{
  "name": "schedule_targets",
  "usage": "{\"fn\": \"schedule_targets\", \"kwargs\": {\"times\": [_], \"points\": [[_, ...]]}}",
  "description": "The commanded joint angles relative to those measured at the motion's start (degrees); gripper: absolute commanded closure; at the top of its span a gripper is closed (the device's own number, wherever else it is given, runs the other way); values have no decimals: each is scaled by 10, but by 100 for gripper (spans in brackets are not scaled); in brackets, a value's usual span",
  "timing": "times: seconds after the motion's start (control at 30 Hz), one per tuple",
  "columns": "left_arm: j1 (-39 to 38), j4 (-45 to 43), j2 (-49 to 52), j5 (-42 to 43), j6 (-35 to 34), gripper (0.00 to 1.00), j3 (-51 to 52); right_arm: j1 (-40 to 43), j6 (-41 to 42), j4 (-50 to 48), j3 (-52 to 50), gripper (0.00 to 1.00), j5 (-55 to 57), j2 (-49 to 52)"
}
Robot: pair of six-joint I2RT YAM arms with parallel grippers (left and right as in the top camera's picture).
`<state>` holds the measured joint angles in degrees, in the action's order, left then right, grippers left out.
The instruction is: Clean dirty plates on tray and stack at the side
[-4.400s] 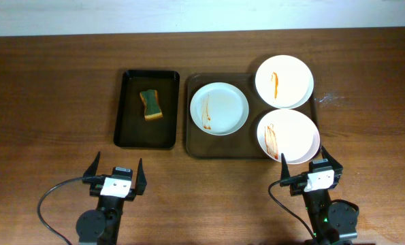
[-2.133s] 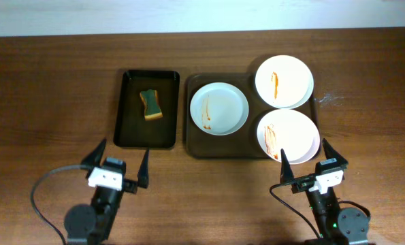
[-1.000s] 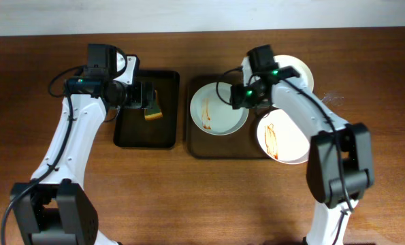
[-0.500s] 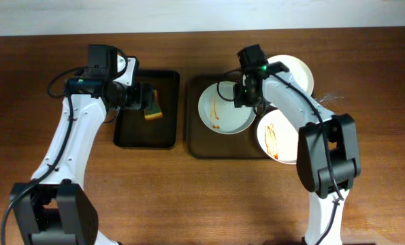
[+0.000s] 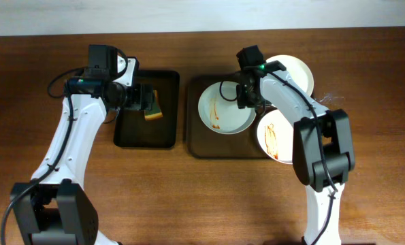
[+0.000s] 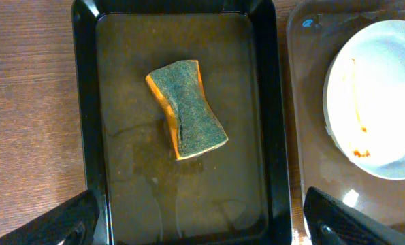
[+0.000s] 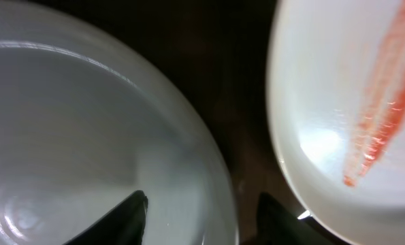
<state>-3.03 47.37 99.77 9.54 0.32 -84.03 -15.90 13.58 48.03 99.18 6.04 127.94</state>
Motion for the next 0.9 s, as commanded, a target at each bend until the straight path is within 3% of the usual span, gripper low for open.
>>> {"fn": "schedule_targets", "kwargs": {"times": [0.0,0.13,0.27,0.33,0.4,0.5,0.63,0.8,0.87], "points": [[2,1,0,-4,-3,2,-11,2,22,4,-7,65,-33,17],[2,0,0,-4,-3,1,-11,-3,32,8,-15,71,-72,25],[2,1,0,-8,-3,9,-11,-22,8,20,-15,88,-71,26],[2,0,1,-8,-3,13,-10,-28,-12,21,-15,91,-70,26],[0,-6,16,16,42,15,-10,-30,-37,22,-15,93,-76,26],[-1,-39,64,17,39,16,-10,-30,-39,10,-15,93,-89,27],[-8,-102,134,-10,0,16,-10,-30,-39,6,-16,93,-89,27],[-42,-184,195,-73,-98,42,-10,-30,-39,-2,-16,93,-89,27],[-68,-186,210,-164,-161,45,-10,-30,-39,-2,-17,93,-89,27]]}}
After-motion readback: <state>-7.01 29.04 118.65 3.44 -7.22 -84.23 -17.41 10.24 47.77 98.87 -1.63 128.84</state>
